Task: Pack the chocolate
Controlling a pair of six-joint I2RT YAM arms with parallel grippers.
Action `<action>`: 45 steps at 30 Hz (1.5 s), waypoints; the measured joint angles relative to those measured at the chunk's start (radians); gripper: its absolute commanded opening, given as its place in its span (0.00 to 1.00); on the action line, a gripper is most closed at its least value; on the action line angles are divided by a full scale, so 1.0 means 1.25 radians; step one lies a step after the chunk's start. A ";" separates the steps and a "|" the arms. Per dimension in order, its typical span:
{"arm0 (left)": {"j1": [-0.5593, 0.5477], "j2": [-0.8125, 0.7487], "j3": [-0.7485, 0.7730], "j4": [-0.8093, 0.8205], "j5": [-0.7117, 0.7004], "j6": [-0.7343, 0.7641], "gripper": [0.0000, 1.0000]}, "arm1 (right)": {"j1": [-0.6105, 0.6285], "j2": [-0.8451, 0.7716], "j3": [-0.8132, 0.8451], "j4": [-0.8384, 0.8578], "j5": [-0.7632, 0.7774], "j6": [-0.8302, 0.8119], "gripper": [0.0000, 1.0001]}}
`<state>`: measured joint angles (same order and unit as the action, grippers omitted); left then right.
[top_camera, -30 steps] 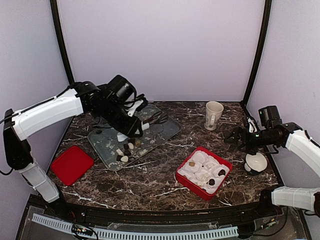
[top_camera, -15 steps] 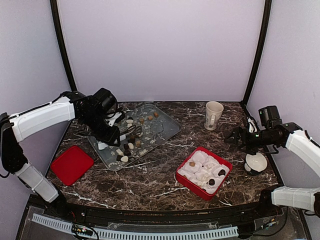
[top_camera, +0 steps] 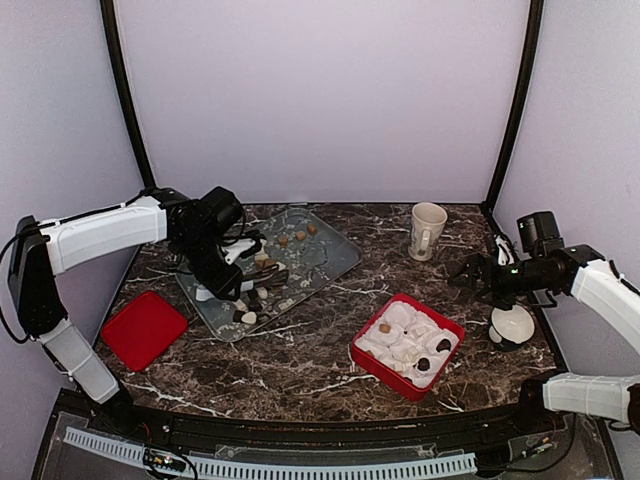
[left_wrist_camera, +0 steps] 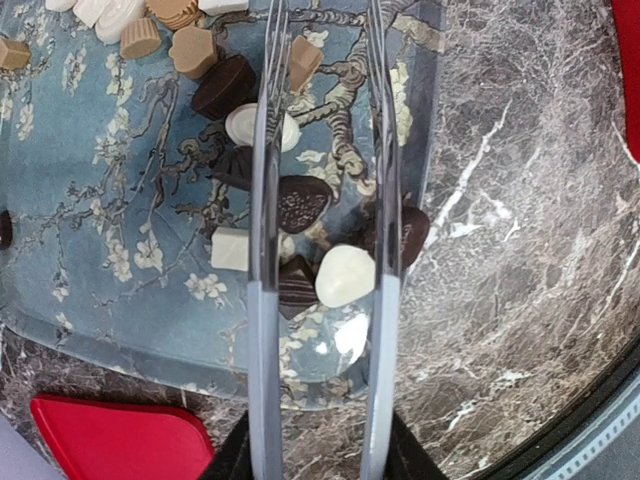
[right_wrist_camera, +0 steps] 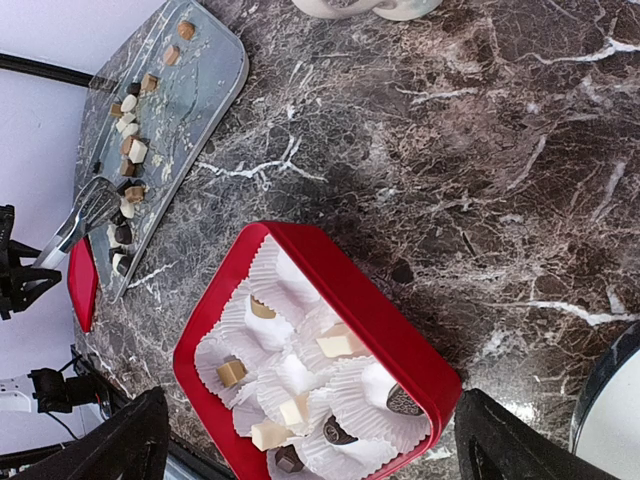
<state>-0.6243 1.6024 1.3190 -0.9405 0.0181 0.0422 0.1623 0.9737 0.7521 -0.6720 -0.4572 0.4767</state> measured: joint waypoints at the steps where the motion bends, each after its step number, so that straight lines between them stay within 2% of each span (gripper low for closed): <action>1: 0.000 0.003 0.000 0.000 -0.013 0.011 0.35 | 0.000 0.001 0.000 0.000 0.000 0.000 1.00; 8: 0.000 0.024 0.000 0.012 -0.057 0.060 0.37 | 0.000 0.011 0.000 0.000 -0.003 0.000 1.00; 15: 0.000 0.055 0.000 0.027 -0.066 0.076 0.34 | 0.000 0.019 0.000 0.000 -0.003 0.000 1.00; 30: 0.000 0.090 0.019 0.035 -0.067 0.078 0.10 | 0.000 0.019 0.000 0.000 -0.002 -0.001 1.00; 37: -0.004 0.066 0.029 0.042 -0.023 0.044 0.07 | 0.000 0.019 0.000 0.000 -0.002 -0.001 1.00; 41: -0.044 0.012 0.055 0.058 0.000 0.018 0.07 | 0.000 0.019 0.000 0.000 -0.002 -0.001 1.00; 45: -0.145 -0.008 0.109 0.100 0.021 -0.002 0.07 | 0.000 0.019 0.002 0.000 -0.003 -0.001 1.00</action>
<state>-0.8051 1.5929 1.4551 -0.8150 0.0441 0.0399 0.1623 0.9977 0.7540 -0.6724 -0.4606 0.4759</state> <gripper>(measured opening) 0.260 0.998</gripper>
